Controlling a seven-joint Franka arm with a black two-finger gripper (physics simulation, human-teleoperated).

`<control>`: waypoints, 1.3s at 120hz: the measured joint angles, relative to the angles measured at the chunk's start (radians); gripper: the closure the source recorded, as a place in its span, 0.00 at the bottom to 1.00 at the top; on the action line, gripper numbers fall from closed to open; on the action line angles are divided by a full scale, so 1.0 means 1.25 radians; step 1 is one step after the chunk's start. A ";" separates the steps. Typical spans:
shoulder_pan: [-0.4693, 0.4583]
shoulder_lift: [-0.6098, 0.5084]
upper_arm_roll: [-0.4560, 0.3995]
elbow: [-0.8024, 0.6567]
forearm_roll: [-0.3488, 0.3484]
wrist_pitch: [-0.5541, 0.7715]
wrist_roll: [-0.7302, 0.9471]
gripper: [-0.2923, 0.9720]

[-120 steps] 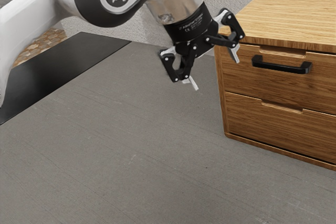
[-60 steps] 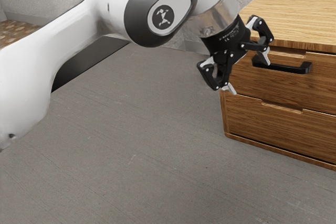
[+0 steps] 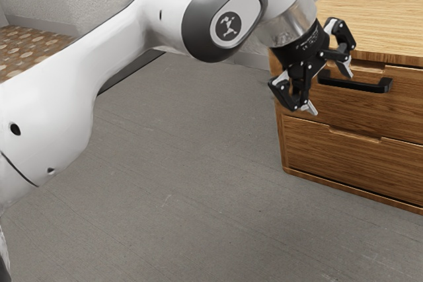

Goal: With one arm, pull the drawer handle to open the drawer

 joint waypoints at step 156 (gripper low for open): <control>-0.012 0.071 0.003 0.053 0.004 0.032 -0.124 0.63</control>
